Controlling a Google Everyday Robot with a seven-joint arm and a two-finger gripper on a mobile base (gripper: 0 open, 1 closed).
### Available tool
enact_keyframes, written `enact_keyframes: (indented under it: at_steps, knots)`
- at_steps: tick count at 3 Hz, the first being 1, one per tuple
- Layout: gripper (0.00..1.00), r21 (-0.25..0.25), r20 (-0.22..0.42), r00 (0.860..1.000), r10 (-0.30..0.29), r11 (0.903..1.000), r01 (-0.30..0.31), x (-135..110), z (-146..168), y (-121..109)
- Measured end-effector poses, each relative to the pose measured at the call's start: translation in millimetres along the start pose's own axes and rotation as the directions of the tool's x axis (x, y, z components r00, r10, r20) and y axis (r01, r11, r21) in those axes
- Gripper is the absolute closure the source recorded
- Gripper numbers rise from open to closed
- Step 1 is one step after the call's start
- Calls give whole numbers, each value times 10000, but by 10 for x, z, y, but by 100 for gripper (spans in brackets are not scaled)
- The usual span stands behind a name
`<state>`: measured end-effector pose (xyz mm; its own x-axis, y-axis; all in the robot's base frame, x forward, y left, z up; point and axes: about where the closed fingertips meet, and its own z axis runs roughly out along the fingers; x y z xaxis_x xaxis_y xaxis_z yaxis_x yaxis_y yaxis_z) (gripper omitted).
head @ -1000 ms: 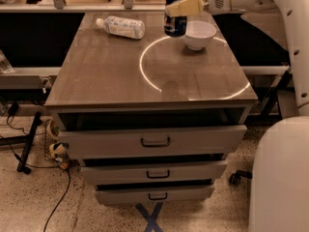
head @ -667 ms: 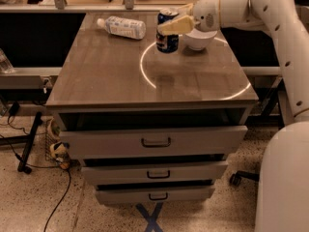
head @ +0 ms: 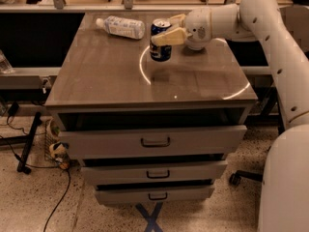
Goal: Pick pepsi can from white bowl and place on counter
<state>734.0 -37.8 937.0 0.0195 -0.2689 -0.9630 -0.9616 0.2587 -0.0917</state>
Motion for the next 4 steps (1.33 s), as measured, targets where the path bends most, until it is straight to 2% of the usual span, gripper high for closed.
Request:
enact_keyframes:
  at_steps: [1,3,4]
  knots:
    - [53,-83,8,10000,0,10000,1,2,52,15]
    - [6,-120,8,9999,130,9998,-129,9,83,-4]
    - [0,159,-15,9998,209,9997,-208,16,26,-21]
